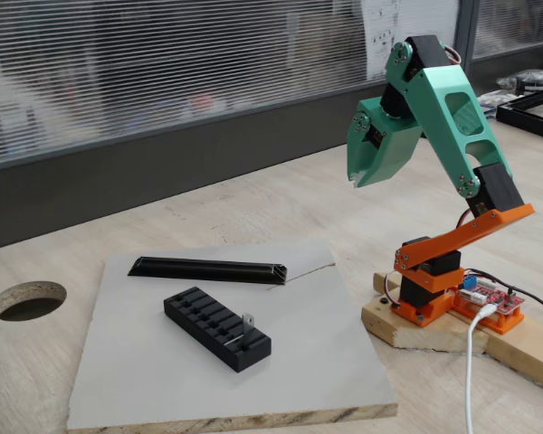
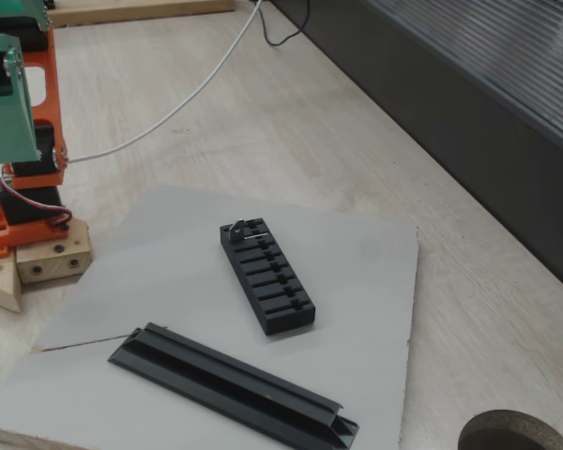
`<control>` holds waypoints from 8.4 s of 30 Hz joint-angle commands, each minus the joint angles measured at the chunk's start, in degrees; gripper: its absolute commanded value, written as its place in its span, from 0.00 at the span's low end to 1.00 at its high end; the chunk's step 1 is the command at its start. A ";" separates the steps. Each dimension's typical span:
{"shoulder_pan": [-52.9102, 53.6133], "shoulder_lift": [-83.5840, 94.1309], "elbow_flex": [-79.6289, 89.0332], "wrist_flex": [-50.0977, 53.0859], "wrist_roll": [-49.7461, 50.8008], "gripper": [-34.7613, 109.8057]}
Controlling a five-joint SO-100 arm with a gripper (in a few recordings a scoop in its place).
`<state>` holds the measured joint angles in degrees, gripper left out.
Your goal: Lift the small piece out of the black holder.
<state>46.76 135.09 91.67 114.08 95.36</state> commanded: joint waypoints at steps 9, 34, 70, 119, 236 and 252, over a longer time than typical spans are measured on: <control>0.44 4.48 -0.53 1.67 -0.26 0.29; 0.44 4.48 -0.53 1.67 -0.26 0.29; -25.66 4.22 -0.70 1.58 32.87 0.29; -62.75 -24.17 -0.53 -21.36 57.48 0.29; -73.39 -45.79 4.13 -29.62 65.04 0.49; -74.36 -46.32 4.04 -29.62 65.65 0.49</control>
<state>-26.72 86.92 96.68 84.29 160.40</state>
